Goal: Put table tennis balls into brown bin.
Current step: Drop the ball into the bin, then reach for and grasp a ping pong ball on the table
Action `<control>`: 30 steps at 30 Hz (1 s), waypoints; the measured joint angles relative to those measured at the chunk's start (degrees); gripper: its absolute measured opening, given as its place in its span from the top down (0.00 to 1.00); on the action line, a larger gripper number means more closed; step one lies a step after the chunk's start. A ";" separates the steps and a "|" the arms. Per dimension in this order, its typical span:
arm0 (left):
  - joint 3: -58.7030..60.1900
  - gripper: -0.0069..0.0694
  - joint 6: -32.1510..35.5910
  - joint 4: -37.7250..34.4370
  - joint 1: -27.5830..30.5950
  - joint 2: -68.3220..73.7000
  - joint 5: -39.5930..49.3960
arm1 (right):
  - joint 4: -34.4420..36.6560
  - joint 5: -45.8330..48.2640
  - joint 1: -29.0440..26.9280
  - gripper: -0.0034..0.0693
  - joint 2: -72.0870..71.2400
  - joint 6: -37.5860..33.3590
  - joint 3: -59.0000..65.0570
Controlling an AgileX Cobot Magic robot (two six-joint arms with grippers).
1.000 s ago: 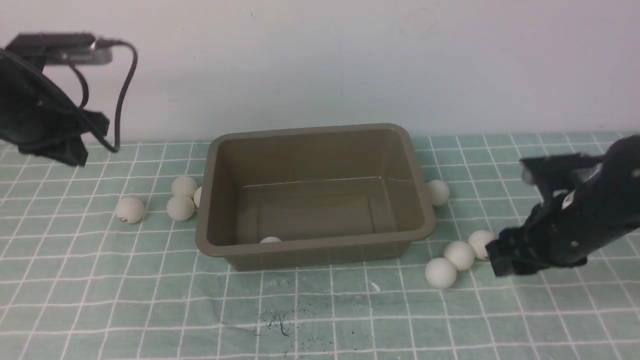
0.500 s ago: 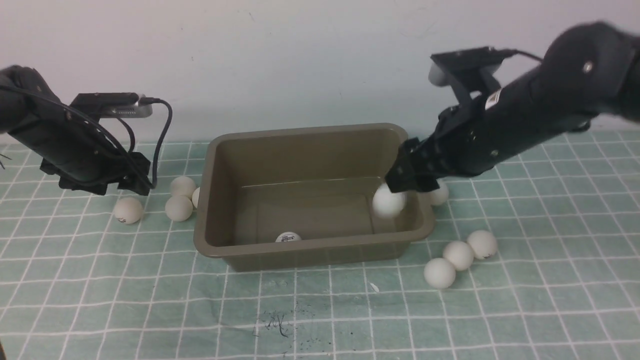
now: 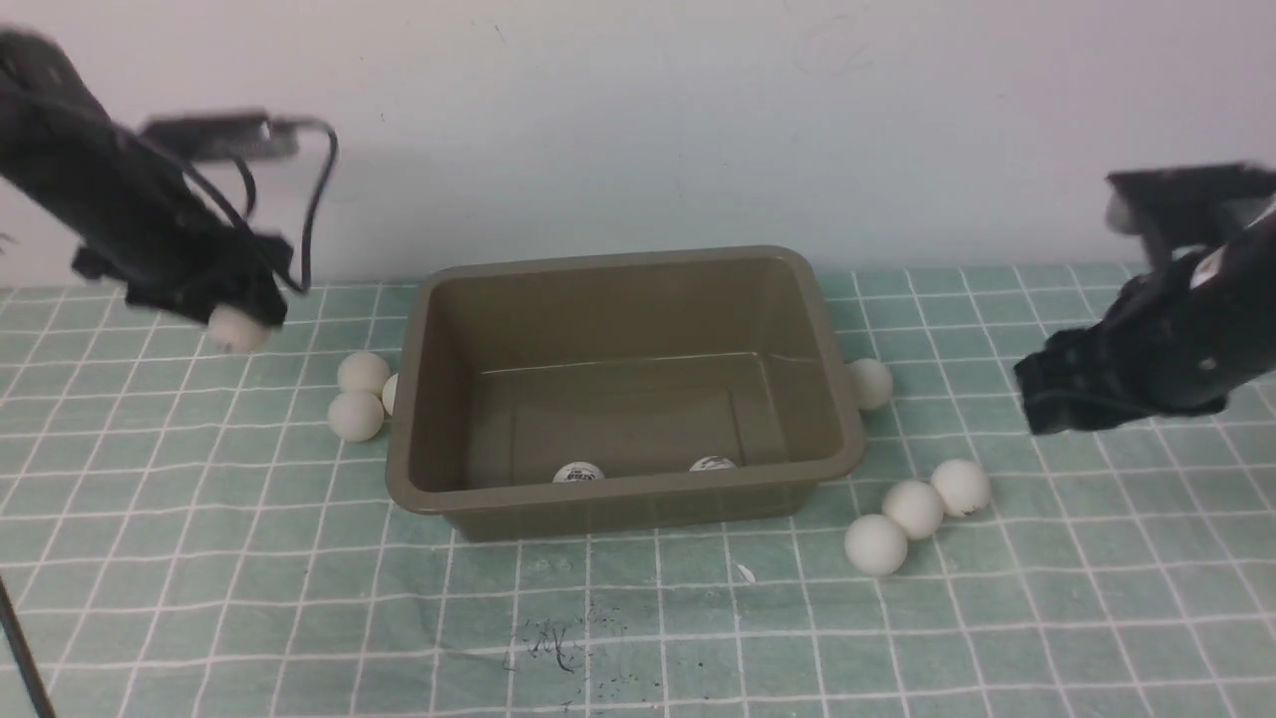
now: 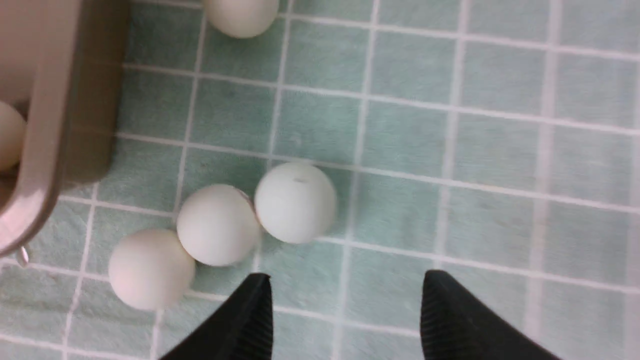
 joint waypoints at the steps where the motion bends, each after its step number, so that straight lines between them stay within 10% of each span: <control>1: -1.77 0.46 1.14 -1.66 -0.68 -0.79 2.37 | 1.10 -1.71 0.00 0.40 1.81 -0.59 0.17; 10: -4.43 0.43 8.22 -4.67 -12.74 0.36 9.78 | 6.43 -8.09 0.09 0.25 14.77 -0.93 -1.27; 16: -4.53 0.20 0.34 0.68 -17.62 2.87 9.85 | 7.82 -7.86 0.36 0.38 18.71 -1.06 -4.04; 23: -6.91 0.86 -5.80 12.11 -12.46 -2.43 9.98 | 8.20 -0.73 -1.12 0.45 18.08 -1.41 -10.37; 30: -7.34 0.87 -4.13 7.40 -2.02 -0.22 10.06 | 13.69 4.15 5.86 0.45 11.35 -9.15 -18.11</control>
